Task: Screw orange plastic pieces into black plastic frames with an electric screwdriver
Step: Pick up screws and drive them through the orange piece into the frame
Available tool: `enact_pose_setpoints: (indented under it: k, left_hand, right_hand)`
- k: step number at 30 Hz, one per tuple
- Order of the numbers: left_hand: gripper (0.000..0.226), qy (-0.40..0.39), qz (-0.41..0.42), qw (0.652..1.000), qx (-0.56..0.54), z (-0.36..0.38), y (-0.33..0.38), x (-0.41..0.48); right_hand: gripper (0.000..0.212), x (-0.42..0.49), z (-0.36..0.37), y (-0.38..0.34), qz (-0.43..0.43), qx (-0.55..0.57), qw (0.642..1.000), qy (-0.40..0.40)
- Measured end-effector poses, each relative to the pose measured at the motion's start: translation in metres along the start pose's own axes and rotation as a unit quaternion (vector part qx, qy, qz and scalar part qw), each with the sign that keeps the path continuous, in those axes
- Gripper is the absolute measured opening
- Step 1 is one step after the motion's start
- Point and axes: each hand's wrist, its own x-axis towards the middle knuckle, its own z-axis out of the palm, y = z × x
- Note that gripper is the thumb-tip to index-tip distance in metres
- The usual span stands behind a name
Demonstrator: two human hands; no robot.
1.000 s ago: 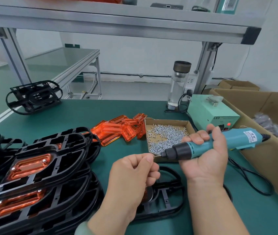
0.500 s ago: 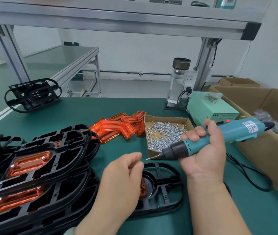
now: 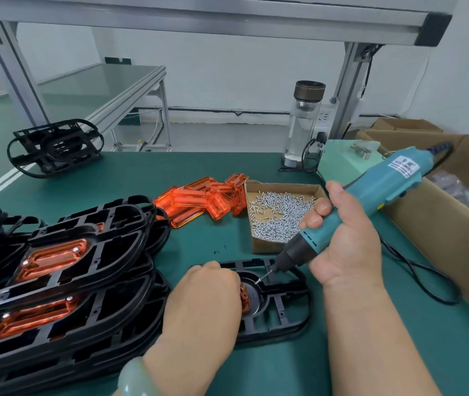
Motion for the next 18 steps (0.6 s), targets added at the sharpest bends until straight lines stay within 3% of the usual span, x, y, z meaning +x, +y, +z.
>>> enact_pose_setpoints:
  k: [6, 18]
  left_hand:
    - [0.01, 0.035, 0.001, 0.998, -0.056, 0.005, 0.007, 0.0]
    - [0.025, 0.027, -0.005, 0.993, -0.112, 0.013, 0.001, 0.004]
  right_hand:
    - [0.011, -0.004, 0.003, 0.001, -0.004, -0.042, 0.999, -0.032]
    - [0.014, -0.007, 0.003, 0.001, -0.014, -0.075, 0.996, -0.045]
